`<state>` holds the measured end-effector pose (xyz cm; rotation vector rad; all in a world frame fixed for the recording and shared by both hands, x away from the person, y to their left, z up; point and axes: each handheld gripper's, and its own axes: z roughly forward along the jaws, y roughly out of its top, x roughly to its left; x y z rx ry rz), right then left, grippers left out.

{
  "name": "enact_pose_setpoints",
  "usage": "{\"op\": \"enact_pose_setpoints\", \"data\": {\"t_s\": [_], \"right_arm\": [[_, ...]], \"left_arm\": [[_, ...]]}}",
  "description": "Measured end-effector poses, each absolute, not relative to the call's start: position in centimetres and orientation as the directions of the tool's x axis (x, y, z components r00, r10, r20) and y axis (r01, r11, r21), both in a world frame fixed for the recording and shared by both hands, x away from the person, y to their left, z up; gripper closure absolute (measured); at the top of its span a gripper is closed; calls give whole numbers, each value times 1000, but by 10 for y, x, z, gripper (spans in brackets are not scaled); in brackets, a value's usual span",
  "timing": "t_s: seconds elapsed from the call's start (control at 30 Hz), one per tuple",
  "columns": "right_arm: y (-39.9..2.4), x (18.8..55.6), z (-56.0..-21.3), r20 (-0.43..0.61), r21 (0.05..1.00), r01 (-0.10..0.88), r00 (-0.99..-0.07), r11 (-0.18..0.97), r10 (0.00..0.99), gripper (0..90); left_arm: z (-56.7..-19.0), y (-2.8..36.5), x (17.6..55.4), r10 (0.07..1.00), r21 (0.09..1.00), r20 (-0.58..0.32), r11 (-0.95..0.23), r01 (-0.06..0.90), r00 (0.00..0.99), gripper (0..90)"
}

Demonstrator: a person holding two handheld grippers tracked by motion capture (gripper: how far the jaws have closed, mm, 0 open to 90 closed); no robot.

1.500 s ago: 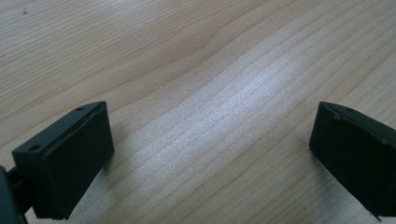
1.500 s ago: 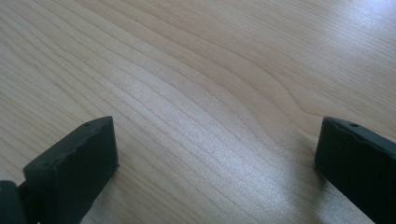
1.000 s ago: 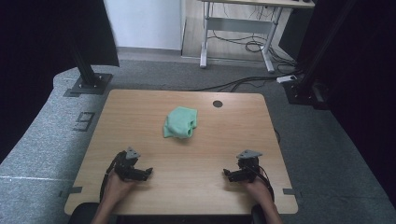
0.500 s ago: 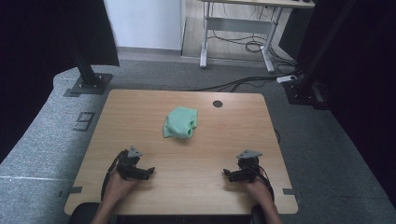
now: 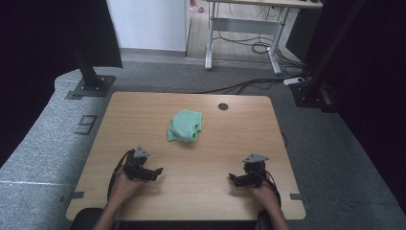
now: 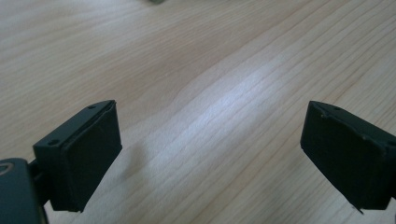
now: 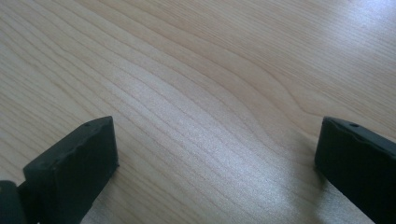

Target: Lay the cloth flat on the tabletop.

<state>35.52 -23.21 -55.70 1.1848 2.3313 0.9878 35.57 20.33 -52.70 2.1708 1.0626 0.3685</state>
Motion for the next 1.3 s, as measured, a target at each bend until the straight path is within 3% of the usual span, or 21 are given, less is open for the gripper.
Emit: {"op": "enact_pose_setpoints", "data": {"t_s": [0.3,1.3], "right_arm": [[-232,355,-557,8,716,566,-592,409,806,0],[-232,355,-557,8,716,567,-591,408,807,0]], "left_arm": [[-514,188,368,747,705,-56,-441,556,663,138],[-478,122,430,671,724,-21,-501,474,741,237]]}}
